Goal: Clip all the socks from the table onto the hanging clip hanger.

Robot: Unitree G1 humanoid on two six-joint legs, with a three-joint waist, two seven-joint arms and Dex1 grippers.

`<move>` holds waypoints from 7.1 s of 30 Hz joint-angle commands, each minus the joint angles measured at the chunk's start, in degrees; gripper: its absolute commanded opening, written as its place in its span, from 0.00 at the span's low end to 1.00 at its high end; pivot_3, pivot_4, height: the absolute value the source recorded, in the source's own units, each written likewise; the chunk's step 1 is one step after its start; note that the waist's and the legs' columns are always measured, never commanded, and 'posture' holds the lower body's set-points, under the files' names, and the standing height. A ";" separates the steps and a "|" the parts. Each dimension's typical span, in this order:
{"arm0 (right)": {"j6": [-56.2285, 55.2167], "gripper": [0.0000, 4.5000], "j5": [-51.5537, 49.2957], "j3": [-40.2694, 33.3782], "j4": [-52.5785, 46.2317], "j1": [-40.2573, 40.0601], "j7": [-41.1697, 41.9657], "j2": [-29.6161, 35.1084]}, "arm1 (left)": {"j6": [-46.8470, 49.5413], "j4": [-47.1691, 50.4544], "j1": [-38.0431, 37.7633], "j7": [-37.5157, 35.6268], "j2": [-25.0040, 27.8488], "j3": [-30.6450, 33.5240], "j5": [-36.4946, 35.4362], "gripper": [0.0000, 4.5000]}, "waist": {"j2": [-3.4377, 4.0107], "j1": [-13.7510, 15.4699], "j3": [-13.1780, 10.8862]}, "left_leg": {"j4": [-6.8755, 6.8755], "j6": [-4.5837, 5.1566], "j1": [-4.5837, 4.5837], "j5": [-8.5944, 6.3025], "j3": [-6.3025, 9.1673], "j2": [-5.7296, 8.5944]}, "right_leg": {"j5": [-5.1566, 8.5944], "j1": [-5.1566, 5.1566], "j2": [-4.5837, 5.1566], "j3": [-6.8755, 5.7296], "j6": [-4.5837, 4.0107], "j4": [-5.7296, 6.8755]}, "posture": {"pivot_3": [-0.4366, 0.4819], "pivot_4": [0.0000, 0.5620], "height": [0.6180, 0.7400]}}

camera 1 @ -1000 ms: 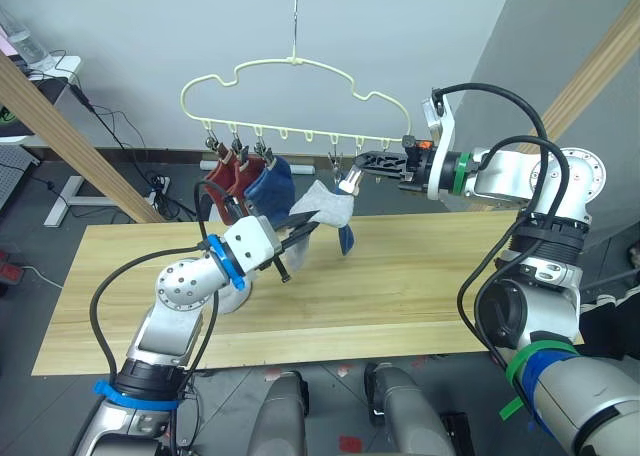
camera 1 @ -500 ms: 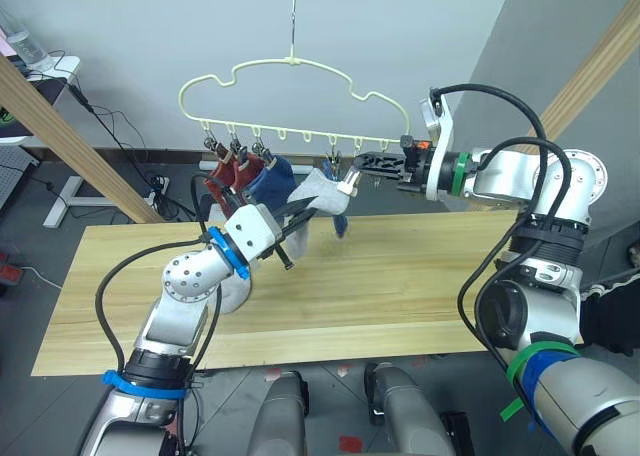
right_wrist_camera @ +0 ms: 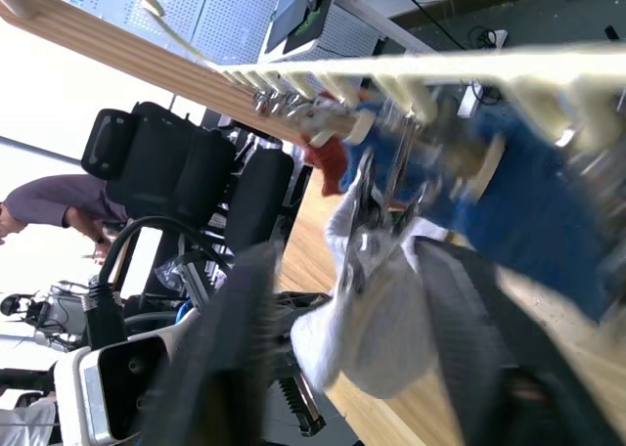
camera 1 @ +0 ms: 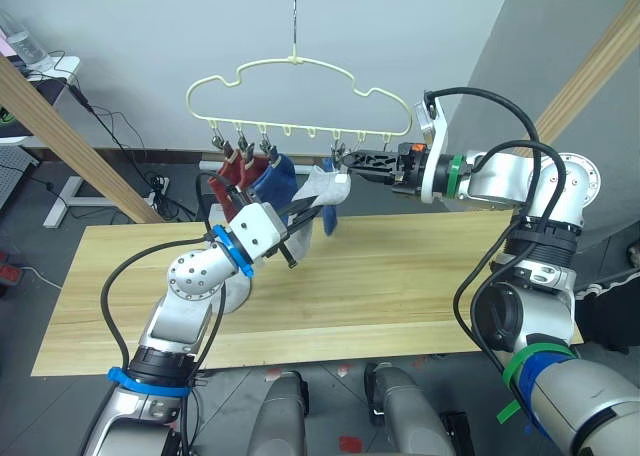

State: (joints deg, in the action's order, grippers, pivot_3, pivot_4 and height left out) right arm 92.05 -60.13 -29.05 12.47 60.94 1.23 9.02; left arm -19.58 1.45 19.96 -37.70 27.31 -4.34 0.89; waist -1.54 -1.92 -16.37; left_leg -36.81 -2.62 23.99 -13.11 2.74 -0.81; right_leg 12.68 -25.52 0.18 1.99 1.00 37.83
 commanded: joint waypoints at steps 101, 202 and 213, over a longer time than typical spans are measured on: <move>-64.36 0.48 64.54 31.23 -13.74 -17.31 -11.84 -12.58 | 60.18 28.59 6.13 5.62 9.36 14.59 -45.19 1.00 | -0.08 0.16 -0.04 | -0.10 -0.04 -0.05 0.01 -0.01 -0.07 | 0.06 -0.07 -0.12 0.10 0.10 0.10 | 0.54 0.50 1.00; -1.30 0.01 27.50 9.26 -6.63 5.38 22.86 7.34 | 48.53 -22.70 0.83 15.83 0.05 16.31 -16.28 1.00 | -0.05 -0.02 -0.07 | -0.09 0.00 0.05 0.00 0.03 0.02 | -0.11 -0.10 0.06 -0.10 -0.21 0.15 | 0.47 0.50 1.00; 0.18 0.01 27.63 7.64 -8.27 4.84 21.25 6.61 | 52.18 -28.69 2.86 17.00 -1.82 14.16 -13.77 1.00 | -0.04 -0.11 -0.07 | -0.10 0.00 0.01 0.00 0.06 0.01 | -0.11 -0.08 0.11 -0.12 -0.22 0.20 | 0.45 0.51 1.00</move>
State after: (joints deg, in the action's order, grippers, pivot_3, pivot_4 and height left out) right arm 91.90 -31.25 -20.10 6.55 65.52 22.44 15.59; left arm 31.99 -25.16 23.72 -20.63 25.76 11.21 -14.04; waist -1.58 -2.03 -16.44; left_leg -36.90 -2.62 23.98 -13.11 2.80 -0.79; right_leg 12.56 -25.60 0.29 1.88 0.78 38.04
